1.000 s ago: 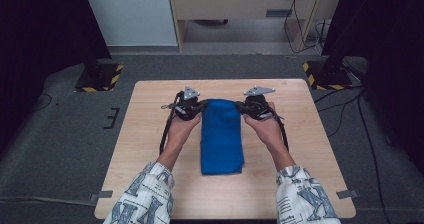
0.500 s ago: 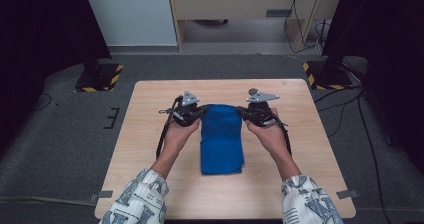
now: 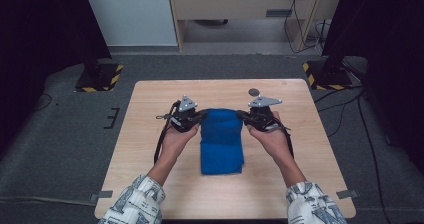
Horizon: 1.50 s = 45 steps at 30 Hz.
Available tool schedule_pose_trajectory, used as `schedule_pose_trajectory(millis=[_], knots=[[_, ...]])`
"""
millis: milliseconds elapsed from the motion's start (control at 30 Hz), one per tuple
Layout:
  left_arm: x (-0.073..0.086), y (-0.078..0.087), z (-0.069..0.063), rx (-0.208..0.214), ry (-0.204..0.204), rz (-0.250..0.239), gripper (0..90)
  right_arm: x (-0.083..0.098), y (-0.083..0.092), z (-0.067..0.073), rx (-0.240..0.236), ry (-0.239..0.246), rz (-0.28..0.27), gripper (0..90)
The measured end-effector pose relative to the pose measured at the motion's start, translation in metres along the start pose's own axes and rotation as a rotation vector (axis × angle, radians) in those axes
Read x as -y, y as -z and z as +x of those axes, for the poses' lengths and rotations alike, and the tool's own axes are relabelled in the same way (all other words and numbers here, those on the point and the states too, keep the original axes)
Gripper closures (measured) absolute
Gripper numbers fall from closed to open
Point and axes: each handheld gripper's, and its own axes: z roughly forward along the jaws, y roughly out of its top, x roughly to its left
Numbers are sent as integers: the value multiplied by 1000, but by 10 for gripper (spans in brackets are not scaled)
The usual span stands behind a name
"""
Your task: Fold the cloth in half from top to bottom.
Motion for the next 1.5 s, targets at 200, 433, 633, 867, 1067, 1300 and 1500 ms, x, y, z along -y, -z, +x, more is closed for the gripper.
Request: schedule_pose_trajectory(millis=[200,433,633,867,1067,1300,1500], knots=[[1,1,-1,-9,-5,1,868,2,0,2,-2,-1,-1,875],[3,1,-2,-12,5,-4,868,2,0,3,-5,-8,-7,874],[6,3,-5,-4,1,-6,866,5,4,3,-12,-4,-11,874],[12,5,-9,5,-4,-7,866,12,8,6,-27,1,-12,875],[16,9,-9,10,3,-14,866,16,9,10,-39,4,-13,875],[24,9,-13,24,6,-2,866,24,9,11,-50,6,-6,875],[30,9,-17,32,7,0,865,32,10,13,-53,2,0,875]])
